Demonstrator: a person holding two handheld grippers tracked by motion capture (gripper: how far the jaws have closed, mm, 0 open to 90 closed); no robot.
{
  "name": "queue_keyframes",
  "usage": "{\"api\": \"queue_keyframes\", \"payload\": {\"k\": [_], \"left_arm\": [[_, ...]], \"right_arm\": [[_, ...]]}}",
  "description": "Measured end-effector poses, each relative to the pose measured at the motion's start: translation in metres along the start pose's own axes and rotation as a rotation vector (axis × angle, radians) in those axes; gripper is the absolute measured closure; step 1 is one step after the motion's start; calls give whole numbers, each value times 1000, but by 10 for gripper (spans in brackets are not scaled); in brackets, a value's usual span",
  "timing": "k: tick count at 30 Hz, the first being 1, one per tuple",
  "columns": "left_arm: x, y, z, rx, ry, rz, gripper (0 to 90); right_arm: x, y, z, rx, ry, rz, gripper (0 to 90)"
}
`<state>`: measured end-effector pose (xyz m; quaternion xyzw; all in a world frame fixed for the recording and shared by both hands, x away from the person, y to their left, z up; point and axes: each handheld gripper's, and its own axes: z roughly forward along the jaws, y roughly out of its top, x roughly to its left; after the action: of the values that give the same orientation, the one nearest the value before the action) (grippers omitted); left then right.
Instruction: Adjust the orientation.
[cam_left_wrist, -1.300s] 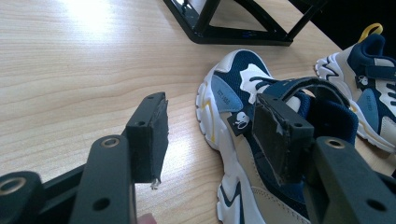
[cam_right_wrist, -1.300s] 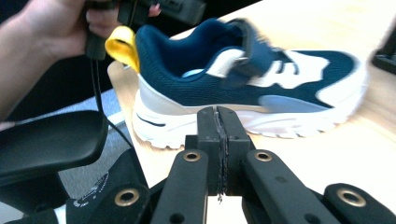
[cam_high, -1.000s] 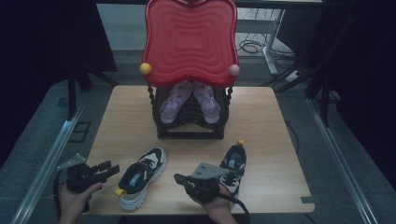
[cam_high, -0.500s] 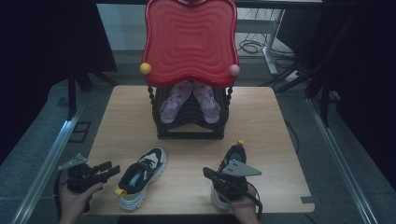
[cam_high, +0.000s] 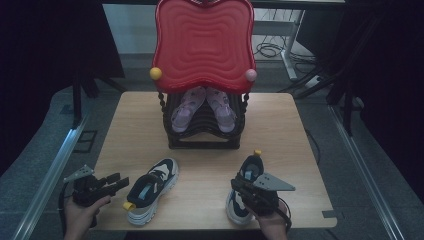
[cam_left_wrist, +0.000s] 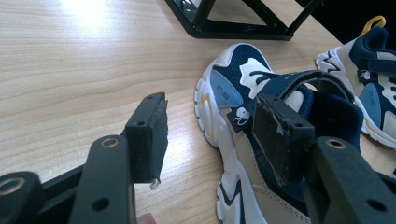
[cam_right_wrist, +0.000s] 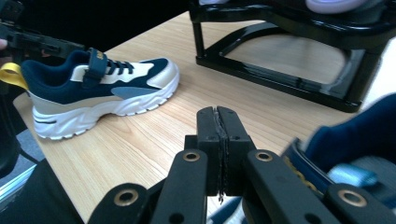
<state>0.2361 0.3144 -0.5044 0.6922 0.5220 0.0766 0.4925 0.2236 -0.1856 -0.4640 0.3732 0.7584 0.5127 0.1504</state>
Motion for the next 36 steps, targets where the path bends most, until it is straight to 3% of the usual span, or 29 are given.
{"api": "queue_keyframes", "payload": {"k": [7,20,25,26,29,36], "left_arm": [[-1,2,4,3,-8,5,451],[0,2,7,12,-12,6,450],[1,2,5,7,-8,1,451],[0,2,4,6,-6,0,451],[-2,1,5,11,-5,3,450],[-3,-3,3,16,1,1,449]], "right_arm": [[-8,-9,-8,11,-47,7,887],[-5,-17,-5,40,-46,12,887],[-20,-10,-15,10,-80,26,887],[-30,-5,-21,-13,-93,50,887],[-42,3,-24,-35,-105,66,887],[-47,10,-14,-41,-95,65,887]]}}
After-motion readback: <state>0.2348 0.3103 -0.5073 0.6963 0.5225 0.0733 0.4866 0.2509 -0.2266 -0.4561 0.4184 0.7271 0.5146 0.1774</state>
